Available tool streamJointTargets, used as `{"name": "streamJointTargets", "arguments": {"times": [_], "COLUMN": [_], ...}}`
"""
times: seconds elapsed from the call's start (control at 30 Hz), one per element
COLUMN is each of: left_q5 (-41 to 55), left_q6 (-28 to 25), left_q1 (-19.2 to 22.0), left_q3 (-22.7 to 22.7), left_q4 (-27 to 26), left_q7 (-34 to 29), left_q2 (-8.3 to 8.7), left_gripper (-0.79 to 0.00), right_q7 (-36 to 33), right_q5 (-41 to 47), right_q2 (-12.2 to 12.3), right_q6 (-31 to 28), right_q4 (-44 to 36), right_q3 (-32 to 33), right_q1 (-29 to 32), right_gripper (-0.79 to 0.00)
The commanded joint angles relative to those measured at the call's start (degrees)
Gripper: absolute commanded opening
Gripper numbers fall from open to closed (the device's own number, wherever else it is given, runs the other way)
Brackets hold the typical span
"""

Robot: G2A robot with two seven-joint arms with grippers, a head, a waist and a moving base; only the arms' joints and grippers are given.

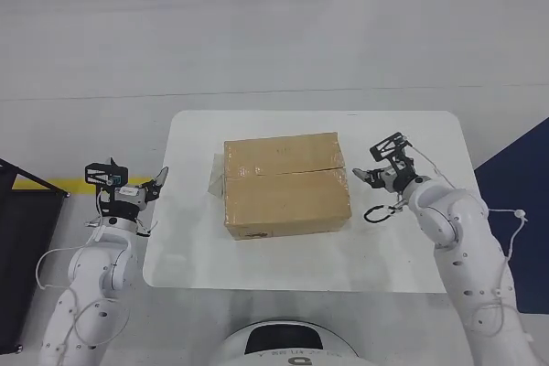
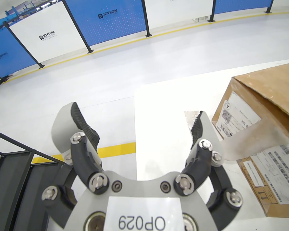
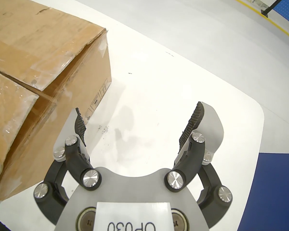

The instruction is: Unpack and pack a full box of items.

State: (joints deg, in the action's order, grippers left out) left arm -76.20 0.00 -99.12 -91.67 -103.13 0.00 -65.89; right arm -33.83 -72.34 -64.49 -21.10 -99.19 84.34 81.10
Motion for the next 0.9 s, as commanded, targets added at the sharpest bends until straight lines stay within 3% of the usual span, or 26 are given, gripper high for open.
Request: {"name": "streamJointTargets", "arguments": {"times": [0.0,0.1,0.27,0.4,0.67,0.87], "left_q5": [0.00,0.00,0.00,0.00,0.00,0.00], "left_q6": [0.00,0.00,0.00,0.00,0.00,0.00], "left_q1": [0.00,0.00,0.00,0.00,0.00,0.00], "left_q3": [0.00,0.00,0.00,0.00,0.00,0.00], "left_q4": [0.00,0.00,0.00,0.00,0.00,0.00], "left_q7": [0.00,0.00,0.00,0.00,0.00,0.00], "left_q2": [0.00,0.00,0.00,0.00,0.00,0.00], "left_gripper": [0.000,0.000,0.000,0.000,0.000,0.000], "right_q7": [0.12,1.01,-2.83,-8.92,-13.29,-12.32], "right_q5": [1.44,9.58,35.83,43.55,38.65,27.52], "right_q2": [-0.04,-0.05,0.91,2.09,3.42,3.96], "right_q6": [-1.39,-5.68,-20.50,-25.87,-34.68,-35.26], "right_q4": [0.13,0.59,3.59,3.69,-0.44,-2.85], "right_q3": [-0.75,-0.16,5.34,8.34,7.33,7.08], "right_q1": [-0.35,-0.44,-0.17,0.41,3.21,5.39], "right_gripper": [0.000,0.000,0.000,0.000,0.000,0.000]}}
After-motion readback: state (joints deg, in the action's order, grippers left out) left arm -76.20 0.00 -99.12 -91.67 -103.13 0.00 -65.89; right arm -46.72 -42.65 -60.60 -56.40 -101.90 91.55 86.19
